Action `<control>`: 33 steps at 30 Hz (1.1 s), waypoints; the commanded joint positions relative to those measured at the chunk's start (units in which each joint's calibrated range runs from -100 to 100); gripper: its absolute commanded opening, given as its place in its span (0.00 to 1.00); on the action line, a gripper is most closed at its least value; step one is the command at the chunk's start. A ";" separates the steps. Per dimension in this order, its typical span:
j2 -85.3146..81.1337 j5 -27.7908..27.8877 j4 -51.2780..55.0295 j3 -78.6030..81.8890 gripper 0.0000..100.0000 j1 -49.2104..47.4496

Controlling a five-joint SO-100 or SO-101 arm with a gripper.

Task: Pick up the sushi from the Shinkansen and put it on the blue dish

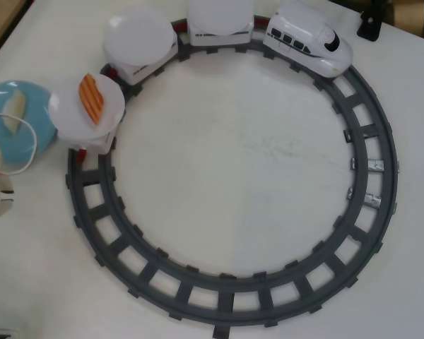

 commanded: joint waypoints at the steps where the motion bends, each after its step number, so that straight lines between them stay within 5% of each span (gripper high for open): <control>1: -4.79 -1.06 -2.31 2.13 0.03 2.07; 15: -40.63 -0.59 -15.65 41.35 0.03 1.63; 33: -62.86 -0.64 -25.41 67.86 0.03 -0.04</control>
